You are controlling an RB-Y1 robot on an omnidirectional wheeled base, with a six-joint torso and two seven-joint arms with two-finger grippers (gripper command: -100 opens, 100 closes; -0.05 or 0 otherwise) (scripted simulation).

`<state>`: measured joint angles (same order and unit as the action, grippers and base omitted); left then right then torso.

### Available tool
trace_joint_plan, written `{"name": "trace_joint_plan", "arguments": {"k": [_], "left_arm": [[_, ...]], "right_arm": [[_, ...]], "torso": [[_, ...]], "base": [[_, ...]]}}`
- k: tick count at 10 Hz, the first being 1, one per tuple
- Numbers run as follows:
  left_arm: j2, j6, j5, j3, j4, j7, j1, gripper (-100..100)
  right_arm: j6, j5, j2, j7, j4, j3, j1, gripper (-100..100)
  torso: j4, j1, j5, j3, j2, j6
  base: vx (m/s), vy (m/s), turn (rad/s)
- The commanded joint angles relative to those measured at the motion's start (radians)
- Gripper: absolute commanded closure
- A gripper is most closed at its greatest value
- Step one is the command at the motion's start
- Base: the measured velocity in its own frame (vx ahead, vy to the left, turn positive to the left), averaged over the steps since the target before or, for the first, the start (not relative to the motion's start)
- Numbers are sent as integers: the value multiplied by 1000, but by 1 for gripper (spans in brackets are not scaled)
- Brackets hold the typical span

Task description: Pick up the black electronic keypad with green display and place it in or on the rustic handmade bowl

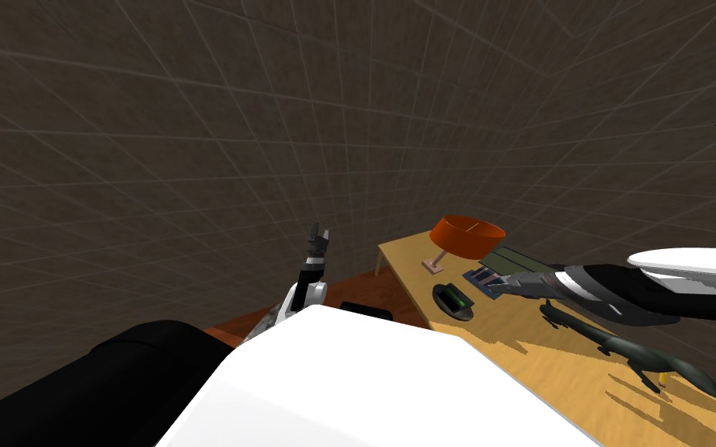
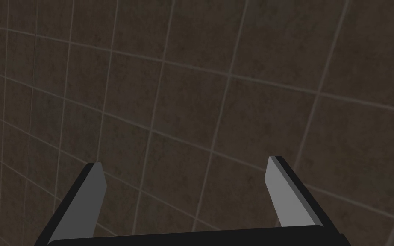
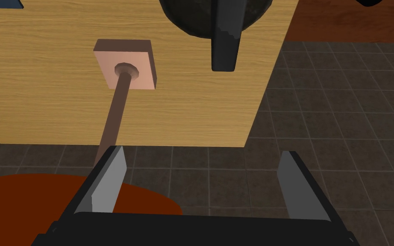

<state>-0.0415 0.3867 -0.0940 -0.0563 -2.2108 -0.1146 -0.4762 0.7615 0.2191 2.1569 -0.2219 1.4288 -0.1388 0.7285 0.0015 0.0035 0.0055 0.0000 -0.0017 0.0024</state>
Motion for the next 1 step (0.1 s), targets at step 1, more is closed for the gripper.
{"name": "trace_joint_plan", "arguments": {"k": [1], "left_arm": [[0,0,0,0,0,0,0,0]], "right_arm": [[0,0,0,0,0,0,0,0]], "torso": [[0,0,0,0,0,0]], "base": [[0,0,0]]}}
